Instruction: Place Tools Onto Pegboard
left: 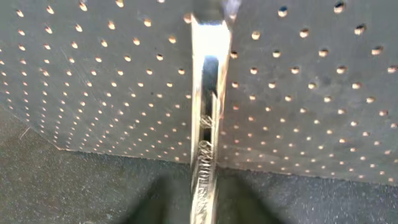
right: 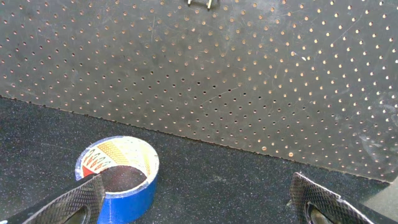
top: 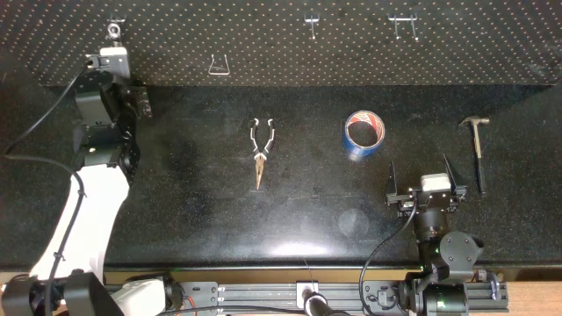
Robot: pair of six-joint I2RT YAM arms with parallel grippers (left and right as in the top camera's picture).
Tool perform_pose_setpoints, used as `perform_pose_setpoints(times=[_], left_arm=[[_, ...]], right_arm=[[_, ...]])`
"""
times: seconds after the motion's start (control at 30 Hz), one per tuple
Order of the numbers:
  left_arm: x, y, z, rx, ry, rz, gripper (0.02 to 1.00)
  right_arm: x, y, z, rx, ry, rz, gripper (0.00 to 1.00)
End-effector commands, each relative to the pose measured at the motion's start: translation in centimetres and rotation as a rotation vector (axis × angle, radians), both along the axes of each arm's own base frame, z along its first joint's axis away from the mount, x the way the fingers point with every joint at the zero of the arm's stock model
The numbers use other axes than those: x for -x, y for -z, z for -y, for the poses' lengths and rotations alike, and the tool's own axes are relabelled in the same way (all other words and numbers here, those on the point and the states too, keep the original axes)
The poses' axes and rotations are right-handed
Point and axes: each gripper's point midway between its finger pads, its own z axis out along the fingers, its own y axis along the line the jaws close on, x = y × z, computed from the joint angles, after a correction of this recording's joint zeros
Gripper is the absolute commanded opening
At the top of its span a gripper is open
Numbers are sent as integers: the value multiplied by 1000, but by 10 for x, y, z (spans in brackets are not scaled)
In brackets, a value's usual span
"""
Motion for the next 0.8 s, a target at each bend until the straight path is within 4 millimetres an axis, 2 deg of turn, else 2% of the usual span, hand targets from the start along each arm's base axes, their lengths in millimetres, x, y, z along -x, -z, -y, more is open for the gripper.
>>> perform_pose_setpoints(times=[0.03, 0.1, 0.17, 0.23, 0.3, 0.37, 0.4, 0.43, 0.5, 0.53, 0.63, 0.67, 0.7, 0.8], left_arm=[[-8, -15, -26, 211, -169, 102, 993], [-5, -9, -19, 301, -119, 64, 996], [10, -3, 7, 350, -58, -48, 996], [42, 0, 59, 359, 36, -182, 996], [78, 15, 92, 416, -12, -313, 996], [133, 43, 130, 441, -43, -591, 996], [156, 49, 149, 403, -36, -745, 996], [167, 47, 166, 355, -30, -871, 996], [156, 39, 191, 292, -9, -1000, 996], [135, 36, 208, 276, -2, -1041, 996], [95, 35, 241, 179, 160, -1051, 996], [85, 40, 253, 145, 218, -1054, 996], [80, 54, 261, 144, 214, -1080, 996], [78, 74, 262, 199, 67, -1103, 996]], right_arm=[[0, 1, 0, -15, 2, -1, 976], [0, 1, 0, -14, 2, -1, 974], [0, 1, 0, -14, 2, -1, 974], [0, 1, 0, -14, 2, -1, 976], [0, 1, 0, -15, 2, -1, 974], [0, 1, 0, -15, 2, -1, 974], [0, 1, 0, -14, 2, -1, 976], [0, 1, 0, -14, 2, -1, 976], [0, 1, 0, -14, 2, -1, 974], [0, 1, 0, -14, 2, -1, 974], [0, 1, 0, -14, 2, -1, 976], [0, 1, 0, -14, 2, -1, 974], [0, 1, 0, -15, 2, -1, 976], [0, 1, 0, -15, 2, -1, 976]])
